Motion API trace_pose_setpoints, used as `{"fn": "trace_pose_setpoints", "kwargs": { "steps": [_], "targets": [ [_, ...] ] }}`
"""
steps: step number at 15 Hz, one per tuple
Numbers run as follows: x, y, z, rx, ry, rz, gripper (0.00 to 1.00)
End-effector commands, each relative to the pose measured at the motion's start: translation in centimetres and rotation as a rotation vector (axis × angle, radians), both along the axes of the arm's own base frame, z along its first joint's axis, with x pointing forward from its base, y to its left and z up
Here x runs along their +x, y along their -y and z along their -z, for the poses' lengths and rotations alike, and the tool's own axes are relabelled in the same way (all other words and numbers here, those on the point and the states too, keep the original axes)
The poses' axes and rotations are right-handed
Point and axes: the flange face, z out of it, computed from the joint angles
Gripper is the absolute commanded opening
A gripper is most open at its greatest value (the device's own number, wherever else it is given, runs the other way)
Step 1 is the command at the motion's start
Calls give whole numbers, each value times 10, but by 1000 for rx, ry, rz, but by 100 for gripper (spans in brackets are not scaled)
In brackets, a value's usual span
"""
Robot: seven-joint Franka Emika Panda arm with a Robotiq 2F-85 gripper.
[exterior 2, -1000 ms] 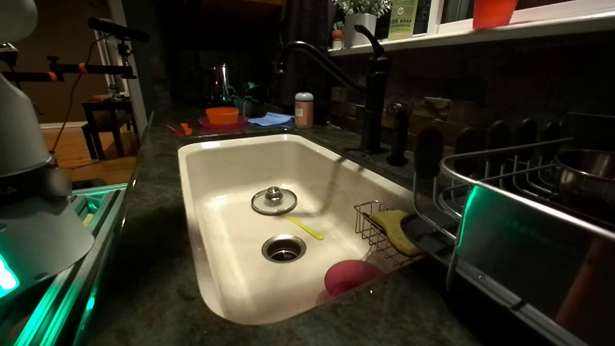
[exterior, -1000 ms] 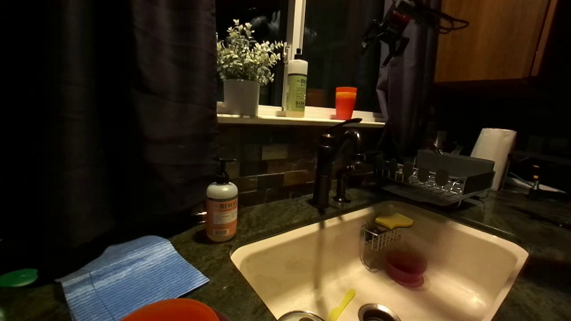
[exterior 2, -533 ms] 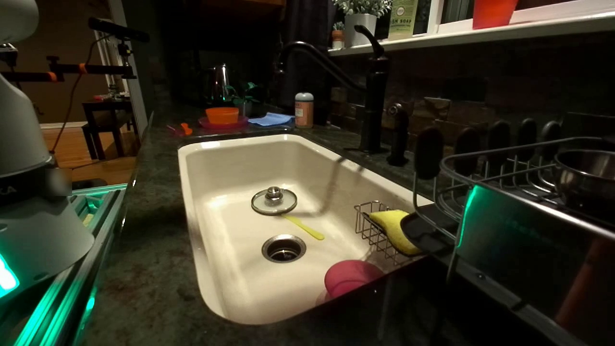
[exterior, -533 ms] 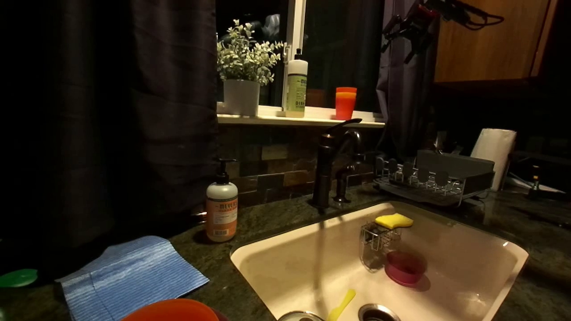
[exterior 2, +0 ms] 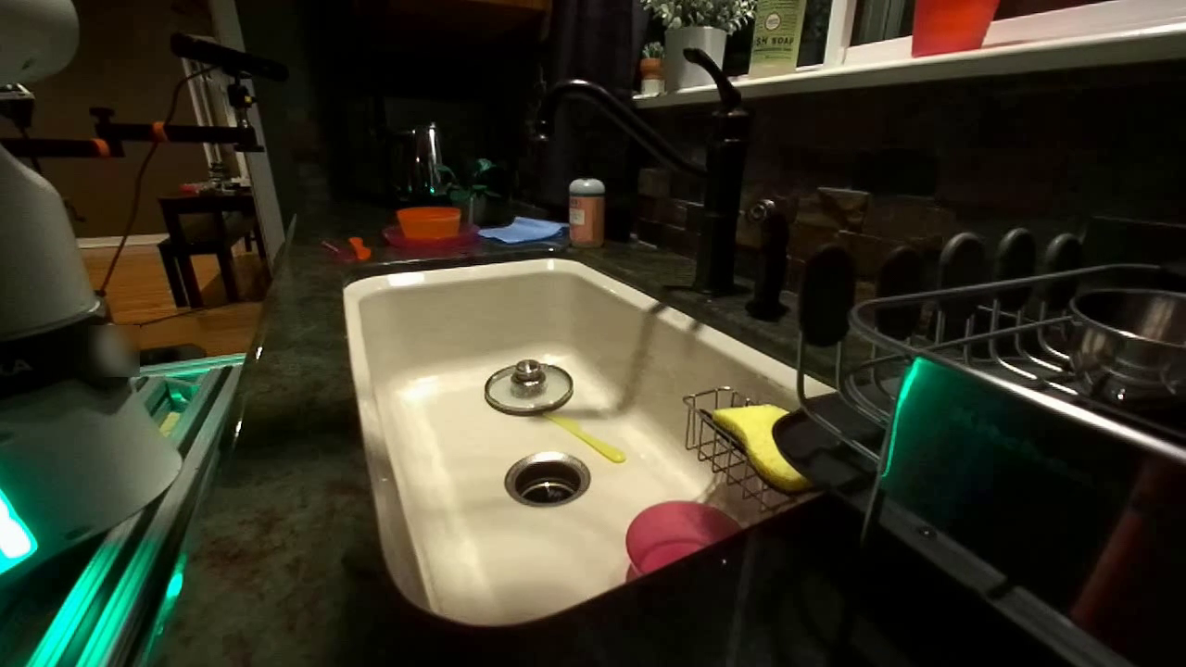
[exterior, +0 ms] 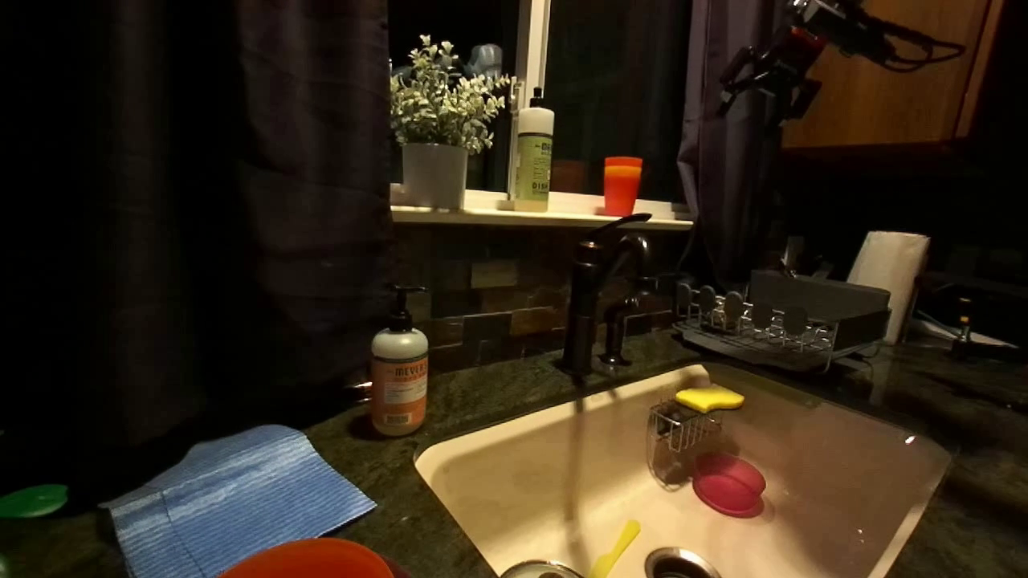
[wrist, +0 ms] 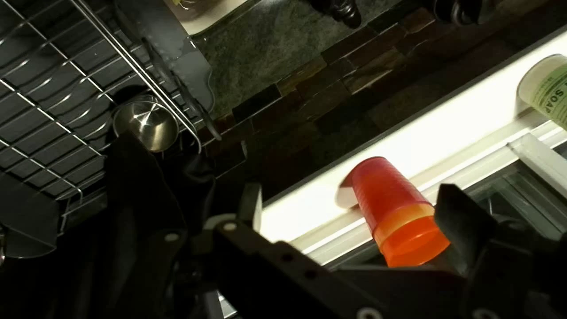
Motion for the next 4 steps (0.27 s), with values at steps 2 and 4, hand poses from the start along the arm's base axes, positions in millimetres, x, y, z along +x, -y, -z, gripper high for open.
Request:
{"fn": "trace_pose_setpoints", "kwargs": {
  "steps": [2,4],
  "targets": [
    [-2,0,2,2,-1,0,100],
    [-3,0,2,2,-1,0,100]
  ]
}}
